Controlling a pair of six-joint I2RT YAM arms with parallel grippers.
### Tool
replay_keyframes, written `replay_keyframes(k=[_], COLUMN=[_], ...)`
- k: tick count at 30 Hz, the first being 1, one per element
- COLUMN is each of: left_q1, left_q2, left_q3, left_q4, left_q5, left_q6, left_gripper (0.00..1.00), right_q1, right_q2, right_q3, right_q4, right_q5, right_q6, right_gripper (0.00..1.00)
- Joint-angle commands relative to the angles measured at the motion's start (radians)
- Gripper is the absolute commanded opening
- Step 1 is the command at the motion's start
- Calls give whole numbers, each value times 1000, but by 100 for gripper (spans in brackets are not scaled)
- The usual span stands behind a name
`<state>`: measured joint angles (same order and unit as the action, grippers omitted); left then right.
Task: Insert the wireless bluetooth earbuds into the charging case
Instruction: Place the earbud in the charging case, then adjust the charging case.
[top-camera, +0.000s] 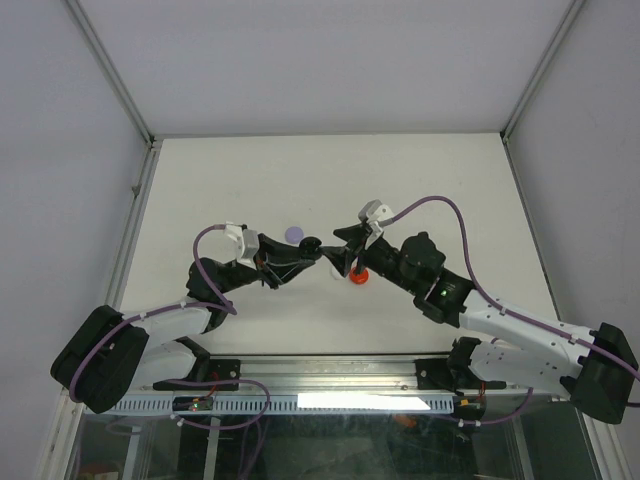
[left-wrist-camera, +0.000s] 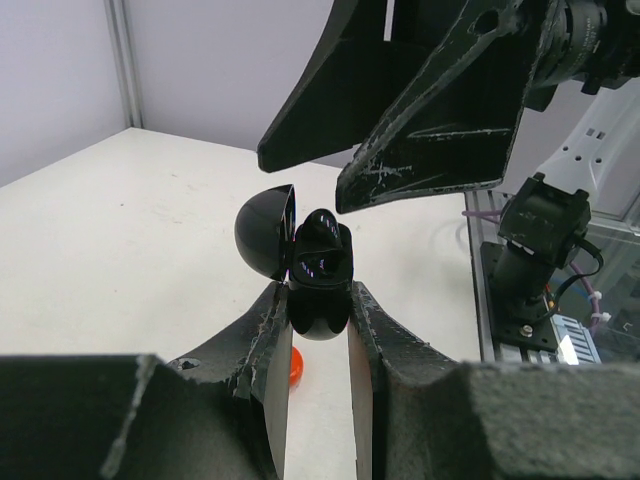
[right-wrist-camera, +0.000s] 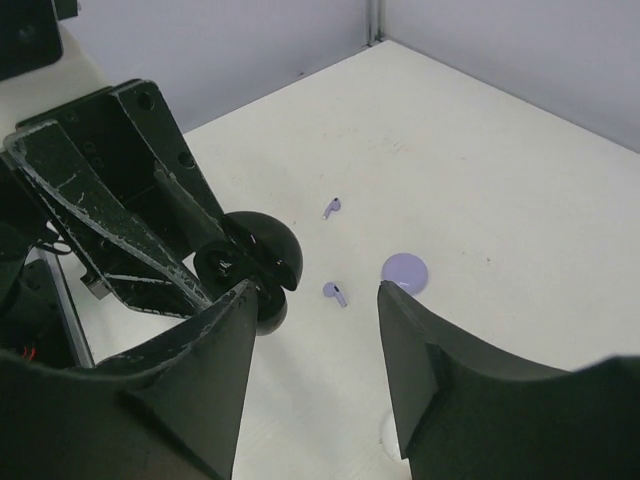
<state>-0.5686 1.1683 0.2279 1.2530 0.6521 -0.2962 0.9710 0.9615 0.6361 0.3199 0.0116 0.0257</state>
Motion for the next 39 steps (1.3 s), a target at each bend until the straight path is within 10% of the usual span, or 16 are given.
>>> replay_keyframes(k=[1, 9, 24, 39], left_q1=[1, 1, 3, 2], left_q2=[-19, -13, -12, 28], left_q3=[5, 13, 39, 72], left_q4=[47, 45, 90, 164], left_q5=[45, 48, 133, 150], left_q6=[22, 41, -22, -87], left_gripper=[0, 0, 0, 0], right_q1=[-12, -70, -337, -272], right_q2=[8, -42, 106, 173], right_q3=[48, 32, 4, -21], right_q4=[0, -61, 126, 311], right_q5=[-88, -211, -895, -897], right_q6=[20, 2, -51, -39], right_gripper=[55, 61, 59, 48])
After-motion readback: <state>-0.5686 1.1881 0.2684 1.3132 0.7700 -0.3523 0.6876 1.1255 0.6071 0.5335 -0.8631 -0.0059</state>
